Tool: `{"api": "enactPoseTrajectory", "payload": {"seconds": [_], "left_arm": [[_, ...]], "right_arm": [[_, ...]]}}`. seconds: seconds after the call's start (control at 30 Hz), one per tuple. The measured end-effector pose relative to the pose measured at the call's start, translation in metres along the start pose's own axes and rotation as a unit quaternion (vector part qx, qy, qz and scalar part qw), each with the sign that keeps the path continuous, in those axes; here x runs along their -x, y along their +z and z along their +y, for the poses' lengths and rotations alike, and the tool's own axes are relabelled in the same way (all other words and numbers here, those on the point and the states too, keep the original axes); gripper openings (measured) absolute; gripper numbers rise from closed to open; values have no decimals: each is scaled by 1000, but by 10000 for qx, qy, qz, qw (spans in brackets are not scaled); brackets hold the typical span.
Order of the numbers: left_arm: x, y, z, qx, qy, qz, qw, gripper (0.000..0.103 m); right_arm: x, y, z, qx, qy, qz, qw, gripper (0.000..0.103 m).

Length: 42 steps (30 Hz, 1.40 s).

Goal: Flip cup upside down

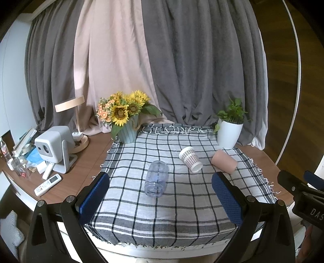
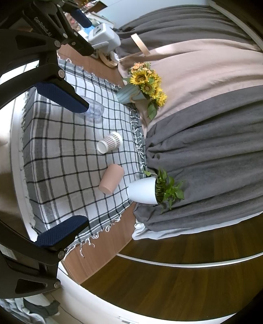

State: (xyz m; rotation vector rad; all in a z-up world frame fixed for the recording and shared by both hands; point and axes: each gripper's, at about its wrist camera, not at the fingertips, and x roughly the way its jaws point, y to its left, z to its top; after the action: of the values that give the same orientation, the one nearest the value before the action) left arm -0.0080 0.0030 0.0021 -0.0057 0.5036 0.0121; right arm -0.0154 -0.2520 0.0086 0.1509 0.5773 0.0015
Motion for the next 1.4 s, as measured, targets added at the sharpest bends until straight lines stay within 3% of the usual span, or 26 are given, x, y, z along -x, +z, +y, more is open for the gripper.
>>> {"api": "enactPoseTrajectory", "payload": {"seconds": [1.4], "left_arm": [[2,-4,11,54,19,-2,10000,103]], "right_arm": [[1,-6,9,30,5,-33,10000,102]]}}
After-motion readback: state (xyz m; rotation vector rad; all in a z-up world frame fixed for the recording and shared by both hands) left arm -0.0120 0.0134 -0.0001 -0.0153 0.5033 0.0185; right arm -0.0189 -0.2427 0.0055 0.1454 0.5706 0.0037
